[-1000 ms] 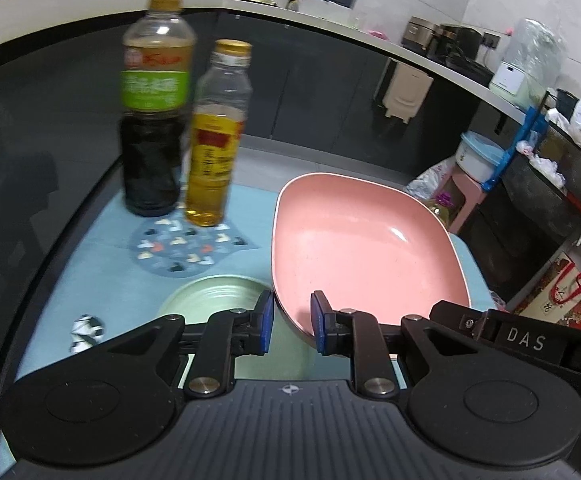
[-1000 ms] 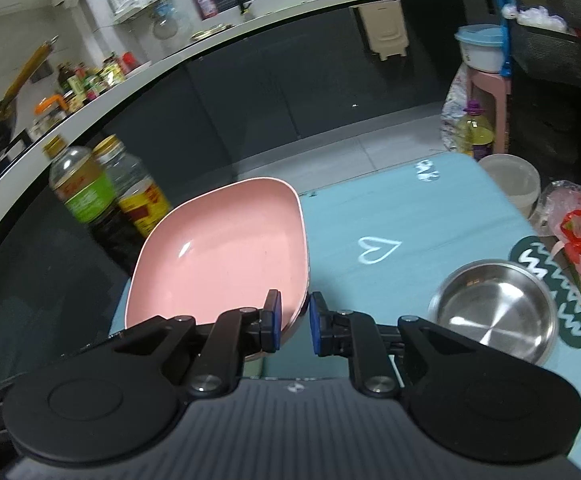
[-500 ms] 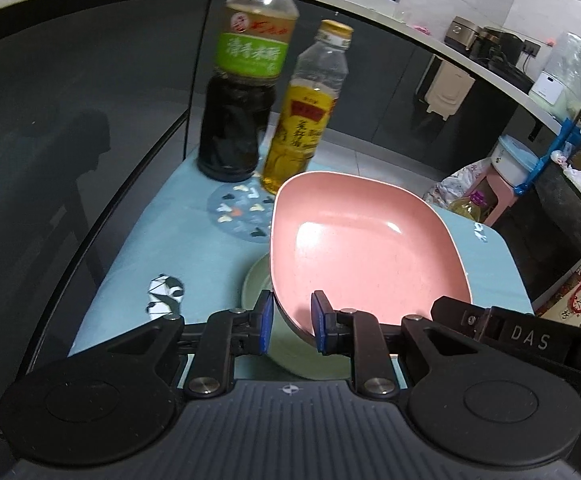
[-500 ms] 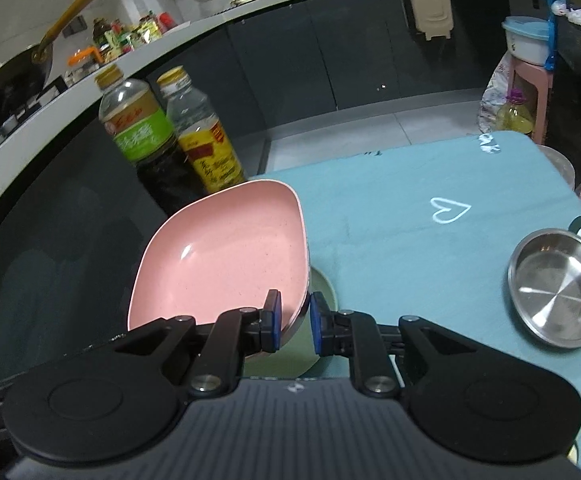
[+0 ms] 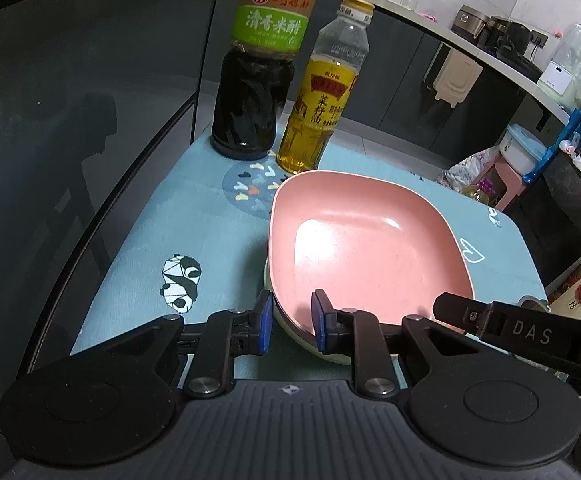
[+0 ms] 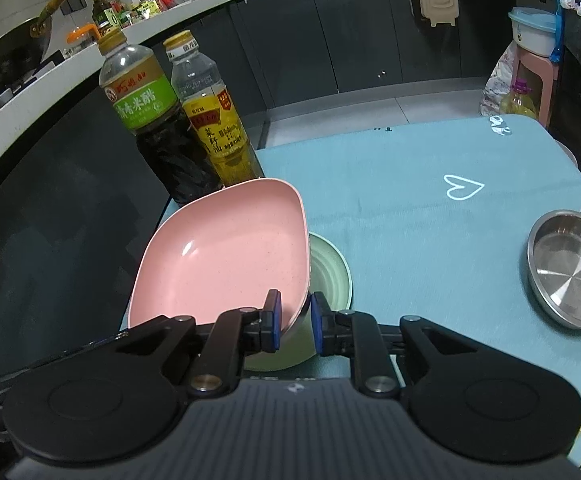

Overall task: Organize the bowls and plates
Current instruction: 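Carry the pink dish over the green plate and lower it on top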

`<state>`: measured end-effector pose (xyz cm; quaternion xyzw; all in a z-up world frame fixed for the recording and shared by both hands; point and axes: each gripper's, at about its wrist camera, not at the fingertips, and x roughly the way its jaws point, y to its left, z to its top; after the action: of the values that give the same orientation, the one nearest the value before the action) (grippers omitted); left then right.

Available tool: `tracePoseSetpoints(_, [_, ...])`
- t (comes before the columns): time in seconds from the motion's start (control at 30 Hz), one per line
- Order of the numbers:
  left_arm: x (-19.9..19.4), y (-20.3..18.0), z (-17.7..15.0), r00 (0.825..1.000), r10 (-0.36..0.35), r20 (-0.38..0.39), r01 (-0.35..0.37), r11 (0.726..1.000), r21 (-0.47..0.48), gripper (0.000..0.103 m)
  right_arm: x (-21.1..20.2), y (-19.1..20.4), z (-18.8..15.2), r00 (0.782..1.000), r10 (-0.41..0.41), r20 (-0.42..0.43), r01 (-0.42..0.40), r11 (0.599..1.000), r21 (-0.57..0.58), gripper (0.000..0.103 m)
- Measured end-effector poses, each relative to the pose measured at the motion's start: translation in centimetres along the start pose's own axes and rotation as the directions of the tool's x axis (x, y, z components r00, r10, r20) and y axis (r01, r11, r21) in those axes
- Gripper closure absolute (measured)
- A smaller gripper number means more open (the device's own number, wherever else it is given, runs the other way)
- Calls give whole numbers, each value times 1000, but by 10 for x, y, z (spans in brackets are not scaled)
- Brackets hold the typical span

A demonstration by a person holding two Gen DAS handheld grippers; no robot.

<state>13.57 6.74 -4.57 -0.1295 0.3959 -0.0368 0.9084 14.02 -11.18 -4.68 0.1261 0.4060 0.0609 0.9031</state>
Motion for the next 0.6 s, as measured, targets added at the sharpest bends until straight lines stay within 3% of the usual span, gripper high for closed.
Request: tracePoseSetpoints(0.6, [20, 11, -8, 999, 11, -53, -12, 1000, -6, 84, 18, 3, -8, 998, -24, -53, 23, 1000, -5, 85])
